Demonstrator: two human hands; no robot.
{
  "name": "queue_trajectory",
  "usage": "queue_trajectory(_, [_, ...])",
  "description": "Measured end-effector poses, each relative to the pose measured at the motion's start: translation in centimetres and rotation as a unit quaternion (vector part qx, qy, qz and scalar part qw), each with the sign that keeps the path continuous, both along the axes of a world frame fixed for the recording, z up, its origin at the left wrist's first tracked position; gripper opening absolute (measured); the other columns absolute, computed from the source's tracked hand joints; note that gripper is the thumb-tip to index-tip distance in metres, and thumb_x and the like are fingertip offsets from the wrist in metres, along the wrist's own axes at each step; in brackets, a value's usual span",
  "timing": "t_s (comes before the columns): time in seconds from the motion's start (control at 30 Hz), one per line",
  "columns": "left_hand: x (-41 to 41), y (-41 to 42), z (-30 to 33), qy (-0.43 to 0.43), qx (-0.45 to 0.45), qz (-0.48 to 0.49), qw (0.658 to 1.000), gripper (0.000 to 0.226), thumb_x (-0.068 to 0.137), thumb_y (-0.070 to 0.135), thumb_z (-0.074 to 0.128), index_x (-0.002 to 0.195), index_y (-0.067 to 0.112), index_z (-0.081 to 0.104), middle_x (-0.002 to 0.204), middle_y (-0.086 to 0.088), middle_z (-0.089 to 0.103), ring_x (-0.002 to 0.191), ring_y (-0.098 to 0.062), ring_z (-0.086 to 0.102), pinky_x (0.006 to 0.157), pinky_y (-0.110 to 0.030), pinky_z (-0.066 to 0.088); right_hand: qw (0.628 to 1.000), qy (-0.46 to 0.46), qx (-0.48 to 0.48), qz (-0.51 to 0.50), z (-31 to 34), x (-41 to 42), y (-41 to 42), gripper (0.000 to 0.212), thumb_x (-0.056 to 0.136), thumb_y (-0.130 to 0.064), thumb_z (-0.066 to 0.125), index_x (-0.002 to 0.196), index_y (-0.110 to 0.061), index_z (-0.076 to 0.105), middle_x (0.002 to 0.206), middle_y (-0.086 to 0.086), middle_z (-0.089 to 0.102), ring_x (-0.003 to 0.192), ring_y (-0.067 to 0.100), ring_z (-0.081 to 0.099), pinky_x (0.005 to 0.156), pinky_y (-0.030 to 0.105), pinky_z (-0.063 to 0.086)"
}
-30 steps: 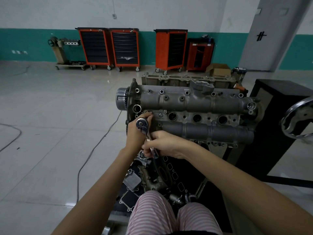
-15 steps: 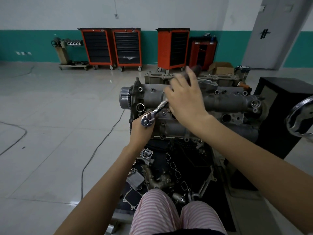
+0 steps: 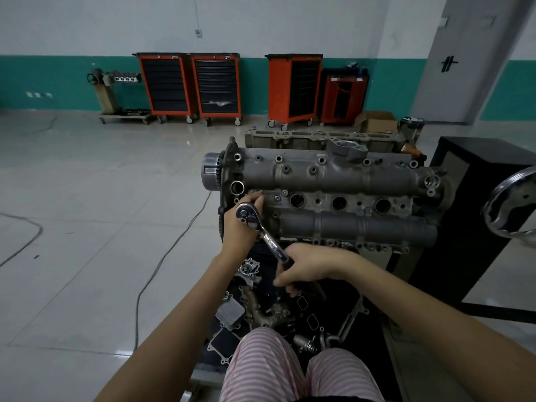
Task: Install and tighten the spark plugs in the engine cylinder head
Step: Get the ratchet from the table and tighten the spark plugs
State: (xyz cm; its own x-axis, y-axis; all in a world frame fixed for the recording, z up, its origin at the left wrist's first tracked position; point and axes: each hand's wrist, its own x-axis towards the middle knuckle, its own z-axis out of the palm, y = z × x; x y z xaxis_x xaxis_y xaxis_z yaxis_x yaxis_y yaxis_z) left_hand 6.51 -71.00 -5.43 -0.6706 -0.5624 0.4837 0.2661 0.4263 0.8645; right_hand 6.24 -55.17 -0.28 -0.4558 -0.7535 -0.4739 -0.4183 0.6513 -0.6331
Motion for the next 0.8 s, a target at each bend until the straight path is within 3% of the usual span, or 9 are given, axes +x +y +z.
queue_trajectory(0.07, [0.1,-0.2,0.1,-0.011,-0.007,-0.01,1.0,0.014,0.093,0.019,0.056,0.095,0.029,0.065,0.097,0.008,0.067,0.088,0.007,0.06,0.083,-0.018,0.048,0.984,0.16,0.081,0.017,2.2,-0.4,0.2,0.015,0.085,-0.008,0.057,0.073,-0.01,0.05,0.066,0.002,0.063,0.055,0.012,0.062,0.056,0.024,0.05])
queue_trajectory(0.13, [0.2,-0.4,0.2,-0.021,0.003,-0.031,0.999,0.019,0.09,0.011,0.059,0.098,0.027,0.067,0.096,0.018,0.065,0.088,0.01,0.06,0.086,-0.021,0.049,0.913,0.382,0.138,0.027,5.5,-0.8,0.8,0.008,0.083,-0.014,0.057,0.078,-0.013,0.05,0.078,0.0,0.061,0.076,0.018,0.064,0.058,0.022,0.043])
queue_trajectory(0.23, [0.1,-0.4,0.2,-0.025,0.041,-0.024,0.999,0.036,0.082,0.0,0.063,0.093,0.034,0.067,0.093,0.019,0.066,0.092,-0.001,0.064,0.089,-0.035,0.051,0.797,0.6,0.065,-0.004,10.1,-1.1,1.0,0.008,0.084,-0.018,0.059,0.087,-0.017,0.051,0.088,0.0,0.053,0.086,0.021,0.051,0.08,0.033,0.037])
queue_trajectory(0.3, [0.0,-0.2,0.1,-0.032,0.069,-0.008,0.997,0.027,0.086,0.013,0.062,0.086,0.039,0.068,0.086,0.012,0.069,0.089,-0.014,0.067,0.085,-0.044,0.053,0.706,0.709,0.003,-0.005,11.6,-1.3,0.2,0.019,0.081,-0.019,0.063,0.099,-0.017,0.056,0.1,0.003,0.057,0.099,0.022,0.049,0.101,0.041,0.028])
queue_trajectory(0.37, [0.0,-0.2,0.1,-0.034,0.074,-0.009,0.997,0.022,0.087,0.023,0.06,0.079,0.042,0.069,0.08,0.013,0.068,0.085,-0.016,0.067,0.081,-0.047,0.054,0.664,0.748,-0.007,-0.007,11.6,-1.2,-0.6,0.035,0.08,-0.018,0.064,0.113,-0.013,0.053,0.116,0.008,0.054,0.116,0.026,0.043,0.111,0.043,0.013])
queue_trajectory(0.47, [0.1,-0.2,0.2,-0.025,0.043,-0.022,0.999,0.04,0.085,0.012,0.062,0.079,0.051,0.068,0.082,0.022,0.068,0.09,-0.013,0.066,0.083,-0.037,0.053,0.714,0.695,0.067,-0.055,9.9,-0.7,-0.3,0.036,0.082,-0.024,0.061,0.115,-0.011,0.052,0.119,0.01,0.053,0.116,0.028,0.044,0.107,0.04,0.024])
queue_trajectory(0.53, [0.1,-0.2,0.3,-0.006,0.013,-0.022,1.0,0.047,0.082,0.0,0.062,0.082,0.046,0.066,0.093,0.024,0.067,0.096,-0.009,0.063,0.087,-0.025,0.048,0.775,0.621,0.103,-0.06,8.0,-0.4,0.3,0.02,0.085,-0.028,0.056,0.101,-0.015,0.058,0.105,0.004,0.059,0.103,0.025,0.053,0.081,0.031,0.036])
queue_trajectory(0.67, [0.0,-0.5,0.4,0.01,-0.011,-0.031,0.999,0.024,0.092,0.008,0.055,0.089,0.03,0.064,0.103,0.01,0.064,0.096,-0.007,0.059,0.087,-0.022,0.046,0.964,0.26,0.044,-0.033,3.4,-0.3,0.4,0.027,0.087,-0.033,0.055,0.073,-0.01,0.048,0.067,-0.002,0.058,0.061,0.015,0.063,0.055,0.021,0.044])
queue_trajectory(0.8, [-0.1,0.0,-0.1,0.024,-0.016,-0.016,0.999,0.019,0.093,0.017,0.057,0.089,0.035,0.063,0.096,0.018,0.064,0.093,-0.002,0.06,0.083,-0.017,0.045,0.998,-0.021,-0.043,-0.032,-1.2,0.7,-0.3,0.018,0.09,-0.018,0.057,0.074,-0.008,0.053,0.06,0.001,0.057,0.053,0.013,0.057,0.045,0.019,0.045])
